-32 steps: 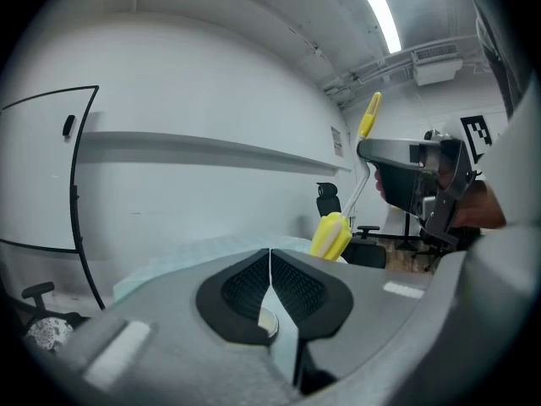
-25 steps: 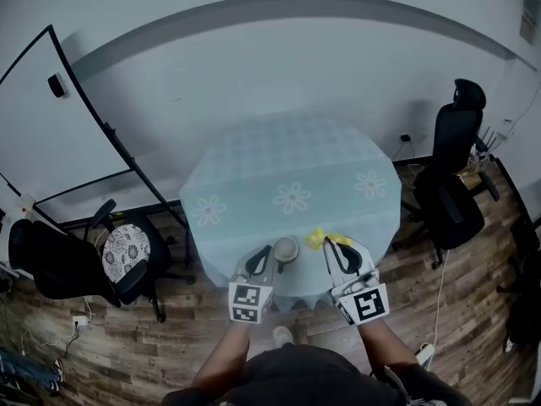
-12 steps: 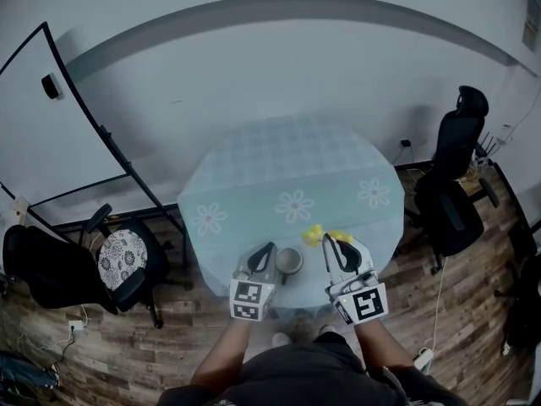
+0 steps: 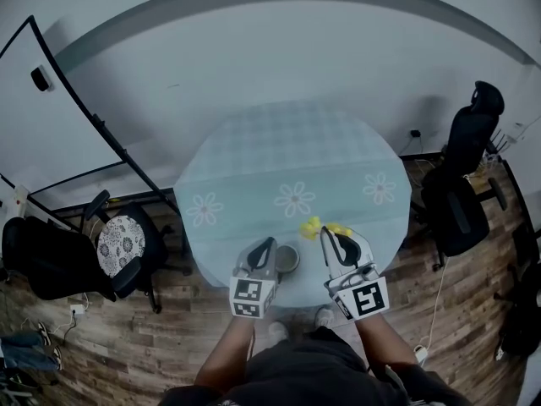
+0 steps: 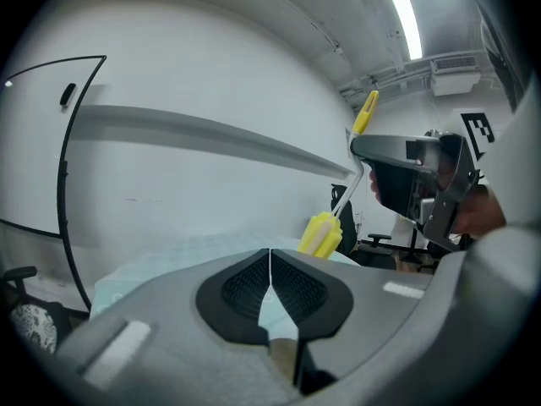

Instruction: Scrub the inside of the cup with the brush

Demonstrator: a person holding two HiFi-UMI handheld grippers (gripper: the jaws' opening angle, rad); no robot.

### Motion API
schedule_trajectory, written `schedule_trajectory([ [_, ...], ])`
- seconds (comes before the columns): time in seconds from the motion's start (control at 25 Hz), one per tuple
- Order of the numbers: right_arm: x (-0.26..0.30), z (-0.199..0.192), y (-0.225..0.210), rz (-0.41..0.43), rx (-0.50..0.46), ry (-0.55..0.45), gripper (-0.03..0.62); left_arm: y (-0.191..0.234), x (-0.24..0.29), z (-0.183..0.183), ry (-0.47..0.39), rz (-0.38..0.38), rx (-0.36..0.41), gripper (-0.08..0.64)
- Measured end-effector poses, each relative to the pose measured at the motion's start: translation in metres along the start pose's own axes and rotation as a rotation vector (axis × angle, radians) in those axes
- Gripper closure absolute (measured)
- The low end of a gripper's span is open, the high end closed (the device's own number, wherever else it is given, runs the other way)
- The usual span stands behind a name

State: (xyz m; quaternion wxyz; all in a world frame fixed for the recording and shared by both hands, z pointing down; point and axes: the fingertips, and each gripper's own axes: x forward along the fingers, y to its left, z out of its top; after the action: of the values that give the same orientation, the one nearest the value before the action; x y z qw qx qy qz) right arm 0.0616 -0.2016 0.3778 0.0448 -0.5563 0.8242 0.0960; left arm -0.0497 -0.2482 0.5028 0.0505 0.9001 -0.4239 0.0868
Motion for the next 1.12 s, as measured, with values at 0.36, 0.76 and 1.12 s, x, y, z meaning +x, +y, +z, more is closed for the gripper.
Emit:
schedule_trajectory([
  [0.36,0.019,-0.049,-0.025,0.044,0.049,0.057,0.554,0.0,0.036,-0.056,0.095,0.03,-0.035,0.552],
  [0.76,0.029,-0.103,-0.04,0.084,0.073,0.122,0.554,-0.004,0.054,-0.115,0.184,0.046,-0.077,0.552],
  [1.12,0.043,-0.127,-0.046,0.109,0.092,0.142,0.554,0.006,0.068,-0.159,0.265,0.092,-0.149,0.23],
])
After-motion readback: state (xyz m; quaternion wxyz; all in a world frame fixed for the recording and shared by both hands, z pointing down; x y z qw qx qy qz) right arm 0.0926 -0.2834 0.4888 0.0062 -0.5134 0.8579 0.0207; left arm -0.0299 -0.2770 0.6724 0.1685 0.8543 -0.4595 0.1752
